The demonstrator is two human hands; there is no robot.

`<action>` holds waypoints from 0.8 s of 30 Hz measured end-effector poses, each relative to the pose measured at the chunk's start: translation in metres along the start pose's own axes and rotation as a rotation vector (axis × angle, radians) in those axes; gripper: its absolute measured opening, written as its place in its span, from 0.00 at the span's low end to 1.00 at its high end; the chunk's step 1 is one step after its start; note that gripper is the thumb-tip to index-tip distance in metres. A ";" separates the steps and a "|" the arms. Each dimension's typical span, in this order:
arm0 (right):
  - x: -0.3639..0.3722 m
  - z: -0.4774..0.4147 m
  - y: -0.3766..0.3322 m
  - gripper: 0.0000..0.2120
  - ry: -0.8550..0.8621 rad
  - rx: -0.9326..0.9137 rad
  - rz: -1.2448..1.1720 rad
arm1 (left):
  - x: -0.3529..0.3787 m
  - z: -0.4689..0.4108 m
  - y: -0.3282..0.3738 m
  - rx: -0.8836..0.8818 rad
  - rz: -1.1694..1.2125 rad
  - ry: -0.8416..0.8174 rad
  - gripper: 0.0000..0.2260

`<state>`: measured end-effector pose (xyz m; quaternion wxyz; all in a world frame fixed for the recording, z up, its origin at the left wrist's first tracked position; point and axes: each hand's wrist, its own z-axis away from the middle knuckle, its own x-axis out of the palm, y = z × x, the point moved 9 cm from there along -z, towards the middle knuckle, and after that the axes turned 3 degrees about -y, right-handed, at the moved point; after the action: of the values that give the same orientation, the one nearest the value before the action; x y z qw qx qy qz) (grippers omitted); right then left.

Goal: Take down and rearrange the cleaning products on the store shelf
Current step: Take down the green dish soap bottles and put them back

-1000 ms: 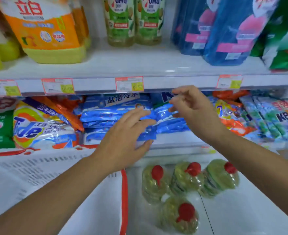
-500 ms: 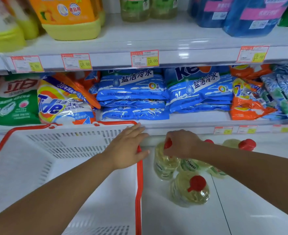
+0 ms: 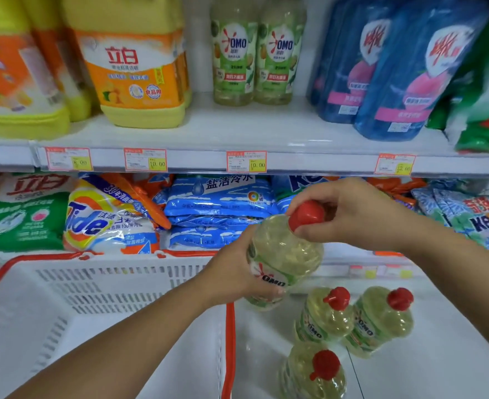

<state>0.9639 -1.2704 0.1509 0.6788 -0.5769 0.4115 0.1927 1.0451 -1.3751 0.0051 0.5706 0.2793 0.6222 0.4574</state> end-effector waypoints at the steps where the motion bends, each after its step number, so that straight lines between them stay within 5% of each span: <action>1: -0.010 -0.001 -0.002 0.10 0.026 -0.019 -0.086 | -0.008 -0.001 0.008 0.006 0.032 0.038 0.42; 3: -0.029 -0.007 0.005 0.12 0.077 -0.039 -0.351 | -0.026 0.000 0.029 0.031 0.081 0.099 0.42; 5: -0.036 -0.010 0.030 0.27 0.057 0.008 -0.631 | -0.046 0.000 0.051 0.064 0.134 0.175 0.39; 9: 0.000 -0.015 0.020 0.50 -0.066 0.012 -0.513 | -0.088 0.001 0.103 0.202 0.157 0.334 0.35; 14: -0.046 -0.046 -0.033 0.41 0.439 -0.208 -0.358 | -0.132 0.000 0.155 0.392 -0.037 0.433 0.43; 18: -0.076 -0.070 -0.056 0.41 0.522 -0.232 -0.300 | -0.170 -0.007 0.155 0.395 -0.267 0.542 0.47; 24: -0.103 -0.117 -0.060 0.37 0.599 -0.208 -0.341 | -0.199 -0.028 0.068 0.120 -0.694 0.698 0.35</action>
<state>0.9088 -1.3740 0.2692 0.4881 -0.7341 0.4682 -0.0602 1.0449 -1.5260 0.1537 0.4296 -0.0817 0.8578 0.2701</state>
